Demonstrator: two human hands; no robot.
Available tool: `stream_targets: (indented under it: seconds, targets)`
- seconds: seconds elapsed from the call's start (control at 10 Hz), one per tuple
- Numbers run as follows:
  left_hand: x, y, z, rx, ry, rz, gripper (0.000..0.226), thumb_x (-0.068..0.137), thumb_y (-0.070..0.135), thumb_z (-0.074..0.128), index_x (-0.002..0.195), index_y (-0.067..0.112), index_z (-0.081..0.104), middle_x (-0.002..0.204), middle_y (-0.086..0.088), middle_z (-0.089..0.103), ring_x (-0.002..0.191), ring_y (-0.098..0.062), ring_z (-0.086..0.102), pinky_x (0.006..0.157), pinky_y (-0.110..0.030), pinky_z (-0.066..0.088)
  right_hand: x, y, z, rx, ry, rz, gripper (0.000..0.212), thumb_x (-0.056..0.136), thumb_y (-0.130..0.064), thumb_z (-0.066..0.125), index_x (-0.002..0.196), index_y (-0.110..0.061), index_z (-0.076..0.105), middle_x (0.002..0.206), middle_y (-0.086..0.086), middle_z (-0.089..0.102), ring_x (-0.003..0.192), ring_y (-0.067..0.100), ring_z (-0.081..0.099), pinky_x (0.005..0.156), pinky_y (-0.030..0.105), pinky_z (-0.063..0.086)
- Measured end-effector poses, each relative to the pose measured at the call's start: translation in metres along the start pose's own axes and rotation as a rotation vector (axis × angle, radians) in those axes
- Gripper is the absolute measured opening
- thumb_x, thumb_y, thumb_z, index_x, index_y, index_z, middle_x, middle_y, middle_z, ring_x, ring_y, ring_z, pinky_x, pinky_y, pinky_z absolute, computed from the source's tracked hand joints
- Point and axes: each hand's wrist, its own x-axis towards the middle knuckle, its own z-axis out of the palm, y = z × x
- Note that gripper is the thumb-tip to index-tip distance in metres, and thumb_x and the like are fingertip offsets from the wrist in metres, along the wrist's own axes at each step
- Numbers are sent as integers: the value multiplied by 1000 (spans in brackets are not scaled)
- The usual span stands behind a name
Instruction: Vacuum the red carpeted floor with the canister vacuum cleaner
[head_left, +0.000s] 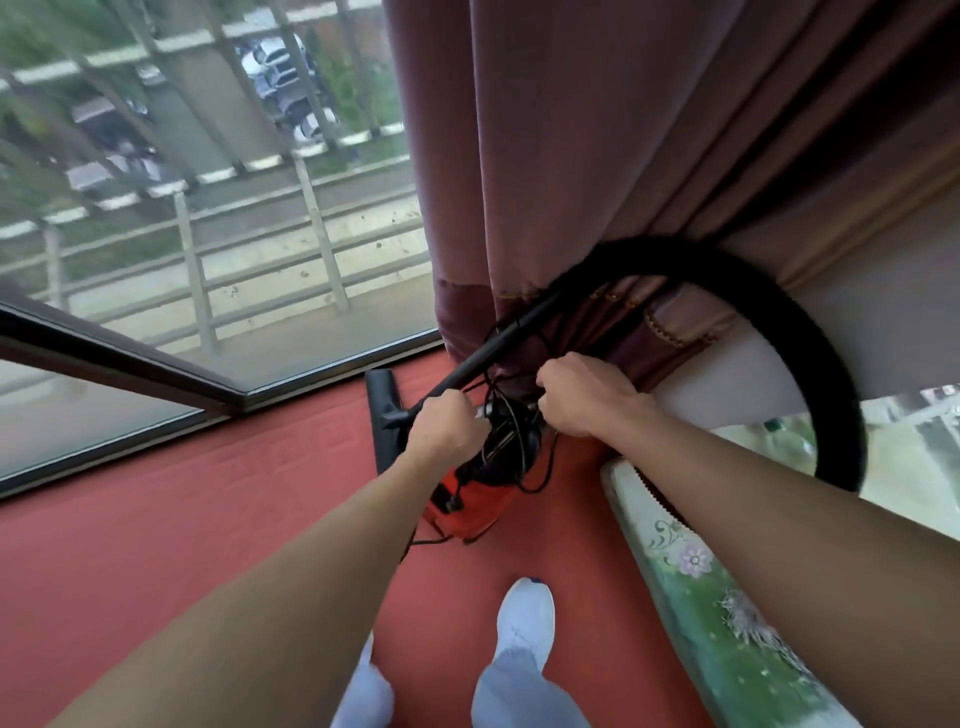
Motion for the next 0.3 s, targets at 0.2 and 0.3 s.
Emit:
stream_targets:
  seconds: [0.2,0.3]
  targets:
    - [-142,40,-159,240,-14,150,29,86,22,54,101,4,72,104,-21,70,100,-37,64,81,-37,52,-127,-28,-105,74,0,67,35,92,-22,48,121,-13,65,125,14,62,113,35,60,91,39,51]
    - [-212,48,-224,257,75,163,29,86,19,52,105,7,71,109,-18,69,103,-35,63,83,-37,52,-189,-46,-154,92,70,83,37,92,-24,49,124,-14,65,127,14,62,115,34,60,94,39,51]
